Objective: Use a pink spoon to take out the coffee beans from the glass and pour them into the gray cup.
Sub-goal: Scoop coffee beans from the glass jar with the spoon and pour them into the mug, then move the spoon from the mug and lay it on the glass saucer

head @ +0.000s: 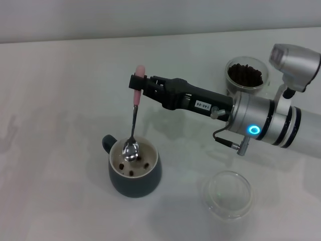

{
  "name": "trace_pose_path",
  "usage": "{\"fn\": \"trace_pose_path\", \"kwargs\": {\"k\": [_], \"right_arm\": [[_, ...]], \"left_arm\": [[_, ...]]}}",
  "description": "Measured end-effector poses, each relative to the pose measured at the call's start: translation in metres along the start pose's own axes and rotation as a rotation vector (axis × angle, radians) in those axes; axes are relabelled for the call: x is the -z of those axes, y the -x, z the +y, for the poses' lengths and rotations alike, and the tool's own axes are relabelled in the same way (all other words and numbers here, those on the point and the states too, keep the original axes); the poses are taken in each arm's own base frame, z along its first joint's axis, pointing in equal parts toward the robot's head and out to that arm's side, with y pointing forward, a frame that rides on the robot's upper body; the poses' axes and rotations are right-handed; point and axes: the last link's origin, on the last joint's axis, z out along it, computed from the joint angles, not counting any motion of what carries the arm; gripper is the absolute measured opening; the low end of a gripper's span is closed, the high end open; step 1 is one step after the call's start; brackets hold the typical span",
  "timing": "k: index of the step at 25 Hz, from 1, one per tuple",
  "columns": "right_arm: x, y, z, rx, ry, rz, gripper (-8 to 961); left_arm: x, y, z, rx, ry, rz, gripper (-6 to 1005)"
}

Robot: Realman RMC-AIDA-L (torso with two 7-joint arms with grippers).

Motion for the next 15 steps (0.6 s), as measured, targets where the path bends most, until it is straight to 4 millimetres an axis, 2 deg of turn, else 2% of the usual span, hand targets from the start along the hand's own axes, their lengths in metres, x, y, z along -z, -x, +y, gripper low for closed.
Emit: {"fn": "trace_pose_path", "kwargs": {"k": [6,7,9,11,13,14,15], "right_arm": [[0.012,0.004,0.004,-0.043,0.036,-0.035,145],[0.023,0.006,0.002,-0.051,0.034,-0.057,145],[0.028,0.008,0.001,-0.053,0.028,-0.067,145],[0.043,0.009,-0.002,-0.06,0.009,-0.085,146],[0.065,0.014,-0.007,-0.055,-0.029,-0.101,146],[0.065,0.014,-0.007,-0.055,-0.029,-0.101,146],[0.075,0.015,-0.009,-0.055,-0.047,-0.106,146]], "left_arm": [[0.0,0.0,-0.001,0.0,-0.003,0.001,755],[0.0,0.0,-0.001,0.0,-0.003,0.001,755],[0.0,0.0,-0.001,-0.001,-0.004,0.001,755],[0.0,0.0,-0.001,-0.001,-0.007,0.001,755],[0.0,0.0,-0.001,-0.001,-0.008,0.001,755],[0.0,0.0,-0.001,-0.001,-0.008,0.001,755],[0.0,0.0,-0.001,-0.002,-0.008,0.001,755]]}}
